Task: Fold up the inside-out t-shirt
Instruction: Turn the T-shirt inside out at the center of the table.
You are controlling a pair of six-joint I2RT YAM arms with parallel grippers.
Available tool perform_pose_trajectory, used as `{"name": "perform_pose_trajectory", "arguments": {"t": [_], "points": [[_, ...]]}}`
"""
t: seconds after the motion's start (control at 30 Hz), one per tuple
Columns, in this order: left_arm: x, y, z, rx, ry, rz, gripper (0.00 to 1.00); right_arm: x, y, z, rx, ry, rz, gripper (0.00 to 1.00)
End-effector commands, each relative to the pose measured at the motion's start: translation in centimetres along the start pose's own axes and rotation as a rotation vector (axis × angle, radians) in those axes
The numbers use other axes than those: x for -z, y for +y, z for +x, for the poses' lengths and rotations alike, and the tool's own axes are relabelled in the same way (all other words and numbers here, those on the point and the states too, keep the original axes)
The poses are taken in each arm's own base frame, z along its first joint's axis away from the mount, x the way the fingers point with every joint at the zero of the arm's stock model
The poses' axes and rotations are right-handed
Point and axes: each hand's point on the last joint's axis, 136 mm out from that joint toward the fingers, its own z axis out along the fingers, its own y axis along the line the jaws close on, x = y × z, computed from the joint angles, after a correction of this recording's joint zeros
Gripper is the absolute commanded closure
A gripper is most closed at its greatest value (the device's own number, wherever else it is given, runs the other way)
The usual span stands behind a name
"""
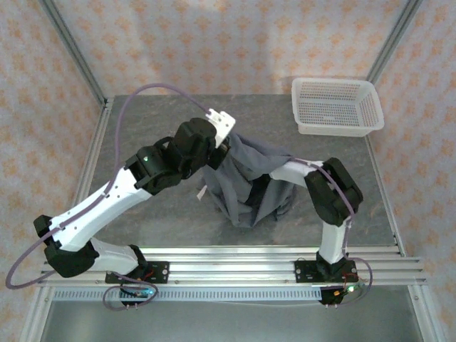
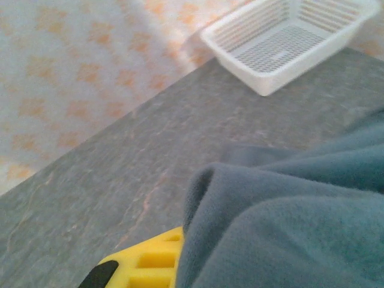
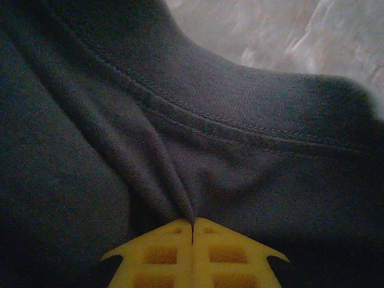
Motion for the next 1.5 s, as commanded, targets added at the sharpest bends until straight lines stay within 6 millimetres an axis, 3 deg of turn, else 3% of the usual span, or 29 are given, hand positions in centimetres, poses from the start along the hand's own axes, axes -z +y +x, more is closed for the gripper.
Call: {"name": "perform_pose_trajectory", "arguments": {"t": [0.0,0.1,0.23,0.3,0.5,0.63,0.7,0.83,0.9,1.0,1.07,1.13,1.2,1.37,1.4,1.47], "points": [[-2.6,4.5,1.6,0.165,0.067,-0.158,1.0,4.1,4.3,-1.3,0.102,-0.126,-0.191,1.0],[-6.5,9.1,5.9,0.274,0.2,-0.303,1.0,7.5,8.1,-0.4,0.227,-0.19,-0.352,1.0],[-11.7,14.0,15.0,0.377,0.416,-0.471,1.0,13.3,10.2,-0.6,0.285,-0.331,-0.489,1.0],[-13.1,14.7,19.0,0.408,0.518,-0.511,1.0,16.1,10.4,-1.1,0.307,-0.408,-0.505,1.0],[-15.6,14.5,27.1,0.52,0.645,-0.555,1.0,24.3,10.1,-3.4,0.305,-0.677,-0.544,1.0],[-15.5,13.8,29.3,0.552,0.666,-0.554,1.0,28.7,7.3,-6.2,0.183,-0.842,-0.461,1.0],[-14.8,14.0,29.6,0.57,0.648,-0.568,0.96,30.9,5.5,-7.6,0.105,-0.935,-0.401,1.0],[-12.7,15.0,28.7,0.604,0.578,-0.59,0.5,35.3,3.4,-9.5,-0.005,-1.102,-0.357,1.0],[-11.2,15.2,26.7,0.613,0.522,-0.566,0.39,35.6,3.5,-10.0,-0.007,-1.112,-0.368,1.0],[-8.1,14.4,20.9,0.582,0.364,-0.462,0.3,34.7,3.4,-10.9,-0.035,-1.076,-0.36,1.0],[-6.3,11.9,16.4,0.508,0.232,-0.32,0.25,33.8,3.3,-11.4,-0.06,-1.047,-0.354,1.0],[-5.1,6.9,12.2,0.437,0.104,-0.071,0.22,33.2,3.3,-11.8,-0.08,-1.03,-0.354,1.0],[-4.4,2.1,9.7,0.404,0.025,0.145,0.17,32.9,3.2,-12.4,-0.106,-1.028,-0.357,1.0],[-5.4,-5.5,7.9,0.343,0.016,0.373,0.15,33.2,3.3,-13.5,-0.154,-1.029,-0.379,1.0],[-6.2,-6.4,7.7,0.361,0.01,0.384,0.15,33.3,3.5,-13.7,-0.159,-1.027,-0.395,1.0],[-8.6,-6.5,7.5,0.454,0.026,0.313,0.15,33.2,3.9,-13.9,-0.182,-1.013,-0.436,1.0]]}}
